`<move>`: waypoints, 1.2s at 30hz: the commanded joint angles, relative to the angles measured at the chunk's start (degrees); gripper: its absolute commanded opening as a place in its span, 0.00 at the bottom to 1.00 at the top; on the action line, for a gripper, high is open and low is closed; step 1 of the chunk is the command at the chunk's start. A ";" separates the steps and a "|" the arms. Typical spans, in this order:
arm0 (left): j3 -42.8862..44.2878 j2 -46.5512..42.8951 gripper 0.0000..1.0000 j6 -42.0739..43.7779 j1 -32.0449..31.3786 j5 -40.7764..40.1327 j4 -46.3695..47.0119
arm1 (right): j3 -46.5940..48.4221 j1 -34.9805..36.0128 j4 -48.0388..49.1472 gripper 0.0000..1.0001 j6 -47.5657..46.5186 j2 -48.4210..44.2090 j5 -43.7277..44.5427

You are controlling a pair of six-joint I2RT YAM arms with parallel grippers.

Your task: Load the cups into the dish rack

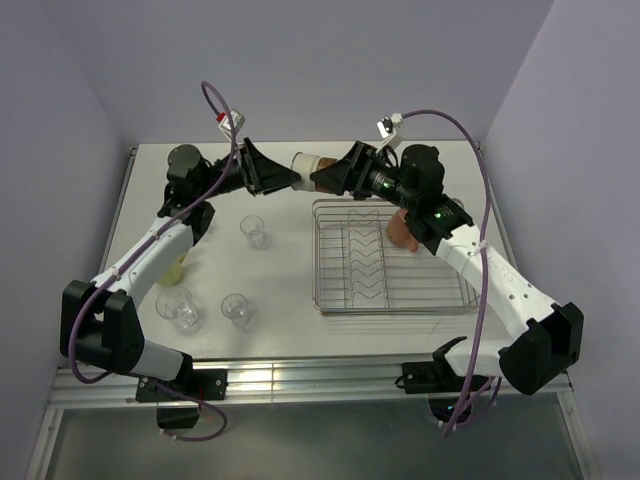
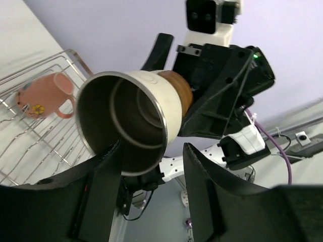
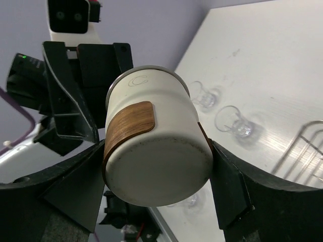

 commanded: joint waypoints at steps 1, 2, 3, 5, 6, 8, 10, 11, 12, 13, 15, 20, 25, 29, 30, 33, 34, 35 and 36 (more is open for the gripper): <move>3.42 -2.69 0.57 5.83 0.96 -2.11 -5.17 | 5.06 0.07 -5.71 0.06 -4.45 -2.90 5.36; 3.68 -3.22 0.60 6.62 1.40 -3.25 -6.14 | 5.77 -0.02 -9.21 0.06 -5.25 -3.25 7.11; 4.03 -3.57 0.60 7.68 2.28 -3.95 -9.98 | 6.73 -0.37 -10.99 0.06 -6.48 -3.51 8.26; 5.69 -4.88 0.60 12.59 3.07 -7.36 -16.40 | 7.88 -0.89 -16.85 0.06 -7.80 -4.56 10.81; 6.40 -5.50 0.60 14.78 3.60 -9.30 -20.35 | 9.10 -1.42 -19.33 0.06 -9.20 -5.00 14.39; 9.74 -6.99 0.58 21.38 3.61 -16.31 -34.92 | 10.42 -2.30 -27.12 0.06 -10.26 -6.15 19.41; 12.20 -7.96 0.58 27.25 3.61 -20.38 -46.02 | 12.53 -5.37 -32.51 0.07 -11.93 -6.59 26.88; 12.56 -9.27 0.58 29.03 3.61 -22.05 -48.75 | 12.89 -6.86 -36.80 0.07 -12.29 -6.76 29.34; 12.56 -10.68 0.58 32.26 3.43 -24.85 -52.95 | 12.80 -10.53 -40.15 0.07 -12.99 -6.94 32.76; 12.13 -10.69 0.58 33.60 3.43 -26.18 -54.21 | 12.63 -12.39 -40.19 0.07 -13.43 -6.77 33.84; 10.55 -13.41 0.59 35.45 3.43 -29.08 -55.71 | 11.93 -15.47 -43.87 0.07 -14.57 -6.68 36.12; 4.57 -16.93 0.59 39.24 3.43 -31.03 -56.16 | 11.40 -21.89 -48.61 0.07 -15.81 -4.14 41.93; 2.37 -18.07 0.58 41.00 3.43 -31.29 -56.51 | 9.47 -25.77 -49.15 0.08 -16.51 -0.36 41.32; 0.61 -19.13 0.58 40.74 3.34 -30.15 -55.19 | 6.75 -27.18 -48.01 0.07 -16.68 1.67 41.58; 0.43 -19.22 0.58 40.73 3.34 -30.06 -55.10 | 6.57 -27.18 -48.01 0.07 -16.86 2.19 41.75; 0.17 -19.13 0.58 41.00 3.34 -30.15 -55.02 | 6.21 -27.18 -47.57 0.07 -17.47 4.30 42.89; 0.08 -19.13 0.58 41.00 3.34 -30.06 -54.75 | 6.13 -27.18 -47.57 0.07 -17.48 5.53 43.25; 0.08 -19.13 0.58 41.00 3.34 -30.15 -54.75 | 5.86 -27.18 -46.96 0.07 -17.56 6.06 43.25; 0.08 -19.13 0.58 41.09 3.34 -30.06 -54.75 | 5.86 -27.18 -46.69 0.07 -17.83 6.67 43.08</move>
